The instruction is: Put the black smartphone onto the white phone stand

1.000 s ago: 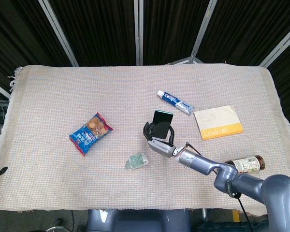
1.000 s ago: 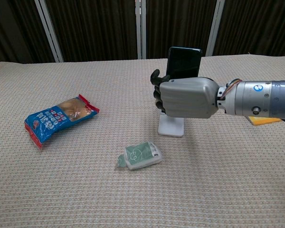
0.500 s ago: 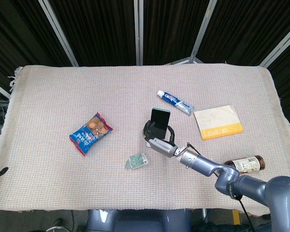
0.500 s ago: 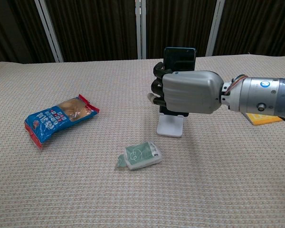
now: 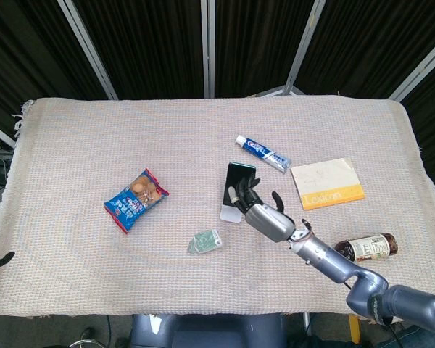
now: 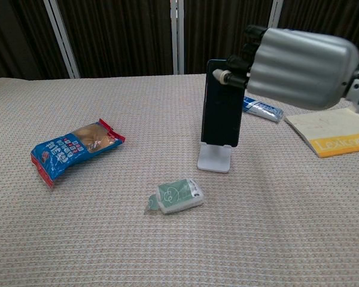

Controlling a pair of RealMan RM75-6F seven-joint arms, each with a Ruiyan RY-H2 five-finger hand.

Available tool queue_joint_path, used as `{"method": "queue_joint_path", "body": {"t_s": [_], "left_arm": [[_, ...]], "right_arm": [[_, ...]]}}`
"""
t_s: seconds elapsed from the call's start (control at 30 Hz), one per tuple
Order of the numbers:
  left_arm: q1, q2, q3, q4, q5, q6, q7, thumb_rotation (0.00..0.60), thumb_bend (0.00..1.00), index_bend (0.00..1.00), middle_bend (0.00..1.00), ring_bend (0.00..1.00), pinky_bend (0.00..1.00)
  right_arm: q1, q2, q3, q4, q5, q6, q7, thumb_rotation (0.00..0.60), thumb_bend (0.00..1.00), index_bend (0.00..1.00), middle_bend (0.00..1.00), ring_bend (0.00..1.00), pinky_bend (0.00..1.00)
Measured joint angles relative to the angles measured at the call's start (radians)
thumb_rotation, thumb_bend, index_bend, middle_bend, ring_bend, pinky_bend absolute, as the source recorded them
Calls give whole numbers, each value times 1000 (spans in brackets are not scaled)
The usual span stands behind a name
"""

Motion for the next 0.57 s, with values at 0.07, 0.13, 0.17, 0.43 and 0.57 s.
{"method": "queue_joint_path", "body": {"t_s": [0.07,0.13,0.17,0.43,0.57], "left_arm": [[4,4,4,-5,17,12,-8,600,0,0,0,0,0],[9,5,10,-9,38,27,-13,600,0,0,0,0,0],[13,6,15,-11,54,38,-15,600,0,0,0,0,0],[37,2,38,-10,137,110,-39,600,0,0,0,0,0],[46,3,48,-11,172,138,-48,600,0,0,0,0,0]], "right_arm": [[-63,26,-2,-66,35,67,58,600,105,160,189,320,142],[-118,43,-8,-117,67,131,122,600,43,97,76,156,42],[-156,53,-15,-149,85,175,171,600,24,68,43,97,18],[-384,117,-81,-323,202,340,531,600,0,0,0,0,0],[-478,141,-109,-352,252,393,702,600,0,0,0,0,0]]}}
